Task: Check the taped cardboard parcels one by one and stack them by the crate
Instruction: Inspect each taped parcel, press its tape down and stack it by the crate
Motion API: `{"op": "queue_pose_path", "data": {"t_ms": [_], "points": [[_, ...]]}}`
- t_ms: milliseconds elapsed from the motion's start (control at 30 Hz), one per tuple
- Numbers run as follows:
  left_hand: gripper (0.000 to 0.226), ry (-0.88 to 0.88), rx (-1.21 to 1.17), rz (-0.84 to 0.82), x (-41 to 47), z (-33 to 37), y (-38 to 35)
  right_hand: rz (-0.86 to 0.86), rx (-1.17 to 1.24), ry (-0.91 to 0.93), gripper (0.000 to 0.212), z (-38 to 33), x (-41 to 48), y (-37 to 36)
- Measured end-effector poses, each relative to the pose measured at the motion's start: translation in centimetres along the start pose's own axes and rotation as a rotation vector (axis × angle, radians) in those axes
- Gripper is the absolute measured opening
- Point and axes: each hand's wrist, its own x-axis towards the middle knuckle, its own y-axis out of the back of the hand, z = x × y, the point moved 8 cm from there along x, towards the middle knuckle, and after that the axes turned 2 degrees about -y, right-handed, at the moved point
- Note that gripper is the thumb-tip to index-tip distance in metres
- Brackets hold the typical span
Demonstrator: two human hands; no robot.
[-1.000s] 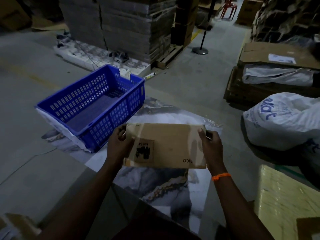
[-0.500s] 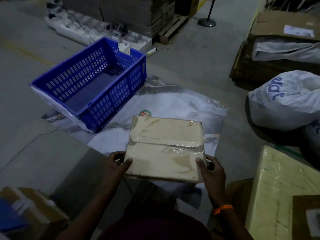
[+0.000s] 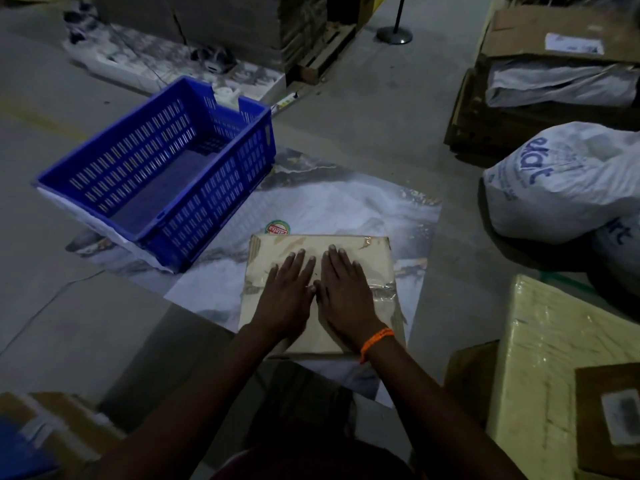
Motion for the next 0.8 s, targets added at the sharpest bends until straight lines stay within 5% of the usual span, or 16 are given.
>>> {"op": "queue_pose_path", "data": {"t_ms": [467, 633, 800], "points": [[0.073, -0.009, 0.075, -0.036, -0.5, -1.0, -0.5, -0.053, 0.028, -0.015, 0.072, 1.3, -0.4, 0.2], [0.074, 0.022, 0.082, 0.002, -4.5, -3.1, 0.4, 0.026, 0.043, -0.151, 0.079, 5.1, -4.2, 1.5], [0.070, -0.079, 0.093, -0.042, -10.4, -2.9, -0.7, -0.027, -0.049, -0.071, 0.075, 5.3, -10.4, 1.6]]}}
